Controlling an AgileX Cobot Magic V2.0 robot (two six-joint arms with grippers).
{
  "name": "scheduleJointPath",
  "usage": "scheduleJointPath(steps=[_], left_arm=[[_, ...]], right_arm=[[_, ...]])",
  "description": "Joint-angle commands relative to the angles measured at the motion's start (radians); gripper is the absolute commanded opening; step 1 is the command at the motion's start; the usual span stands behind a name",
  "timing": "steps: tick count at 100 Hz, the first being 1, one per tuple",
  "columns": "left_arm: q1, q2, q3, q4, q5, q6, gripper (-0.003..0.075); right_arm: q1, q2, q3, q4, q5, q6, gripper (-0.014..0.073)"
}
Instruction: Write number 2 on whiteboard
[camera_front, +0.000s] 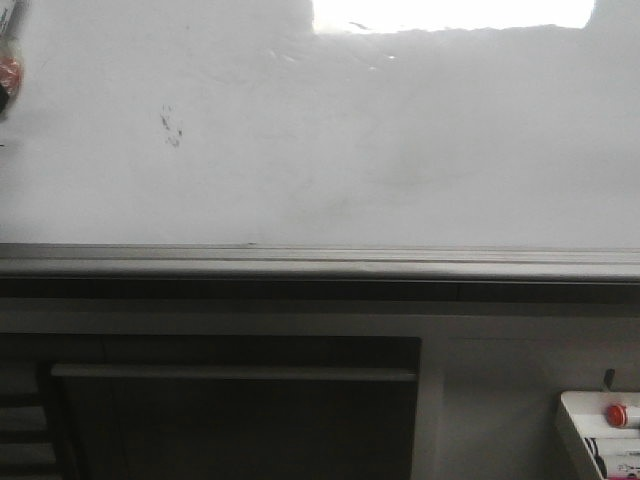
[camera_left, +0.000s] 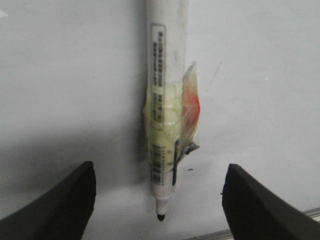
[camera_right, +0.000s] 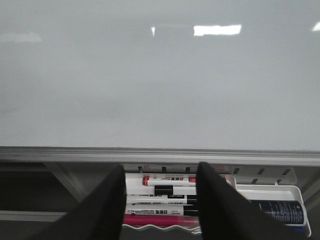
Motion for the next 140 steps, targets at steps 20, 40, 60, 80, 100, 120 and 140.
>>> scheduleJointPath(steps=[20, 40, 60, 80, 100, 120, 140], left_arm=[[-0.008, 0.036, -0.058, -0.011, -0.084, -0.005, 0.0493], [-0.008, 0.036, -0.065, -0.002, -0.080, -0.005, 0.0392], [-0.008, 0.041, -0.065, -0.002, -0.075, -0.004, 0.0293], [-0.008, 0.065, -0.065, -0.002, -0.071, -0.004, 0.0293], [-0.008, 0.069, -0.067, -0.002, -0.065, 0.000, 0.0202], [-0.008, 0.065, -0.067, -0.002, -0.029, 0.000, 0.0082], [-0.008, 0.035, -0.067, -0.002, -0.009, 0.000, 0.0003]], right_arm=[[-0.005, 0.015, -0.025, -0.002, -0.066, -0.009, 0.0290], [-0.005, 0.015, -0.025, -0.002, -0.066, -0.009, 0.0290], [-0.005, 0.015, -0.025, -0.002, -0.066, -0.009, 0.0290], [-0.005, 0.015, -0.025, -0.002, -0.066, -0.009, 0.0290], [-0.005, 0.015, -0.025, -0.002, -0.065, -0.009, 0.0290], [-0.005, 0.015, -0.025, -0.002, -0.067, -0.009, 0.0290], [-0.005, 0.015, -0.025, -0.002, -0.083, -0.009, 0.0290]])
